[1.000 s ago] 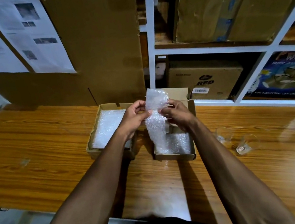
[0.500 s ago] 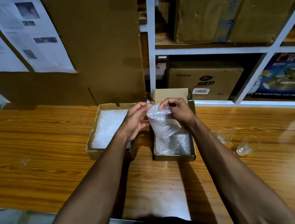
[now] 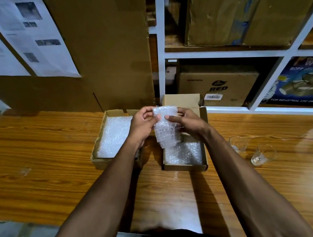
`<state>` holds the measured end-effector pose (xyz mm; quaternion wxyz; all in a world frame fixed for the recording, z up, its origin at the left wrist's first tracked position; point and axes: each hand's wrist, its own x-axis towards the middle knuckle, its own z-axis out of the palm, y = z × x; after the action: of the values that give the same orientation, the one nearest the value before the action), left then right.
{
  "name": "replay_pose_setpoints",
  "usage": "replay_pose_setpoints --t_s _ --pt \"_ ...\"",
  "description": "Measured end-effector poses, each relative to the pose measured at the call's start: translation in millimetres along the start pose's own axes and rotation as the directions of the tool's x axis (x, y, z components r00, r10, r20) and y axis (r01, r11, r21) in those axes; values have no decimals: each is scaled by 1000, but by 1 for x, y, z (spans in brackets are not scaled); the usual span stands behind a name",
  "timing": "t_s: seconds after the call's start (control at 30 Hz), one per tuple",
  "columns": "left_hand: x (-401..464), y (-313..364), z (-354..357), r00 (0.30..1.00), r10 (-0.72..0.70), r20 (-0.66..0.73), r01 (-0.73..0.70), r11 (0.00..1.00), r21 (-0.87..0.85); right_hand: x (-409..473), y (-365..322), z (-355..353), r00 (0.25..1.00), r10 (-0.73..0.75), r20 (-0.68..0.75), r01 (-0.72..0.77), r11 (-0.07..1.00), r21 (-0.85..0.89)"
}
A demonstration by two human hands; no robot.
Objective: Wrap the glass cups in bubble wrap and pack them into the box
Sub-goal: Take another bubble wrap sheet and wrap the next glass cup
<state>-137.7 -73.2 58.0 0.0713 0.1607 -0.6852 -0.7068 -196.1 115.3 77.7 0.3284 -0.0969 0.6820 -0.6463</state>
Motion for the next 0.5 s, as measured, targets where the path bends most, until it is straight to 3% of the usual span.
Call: replay_pose_setpoints --t_s 0.1,0.23,0.5 --pt "-2 0 2 1000 -10 2 10 1000 -4 -2 -2 2 999 -29 -22 30 998 48" --pt "-10 5 0 989 -46 142 57 995 -77 -5 -1 -2 996 -80 -41 83 993 85" --pt "-14 10 2 996 57 65 -54 997 -47 -3 0 2 999 -26 -45 32 989 141"
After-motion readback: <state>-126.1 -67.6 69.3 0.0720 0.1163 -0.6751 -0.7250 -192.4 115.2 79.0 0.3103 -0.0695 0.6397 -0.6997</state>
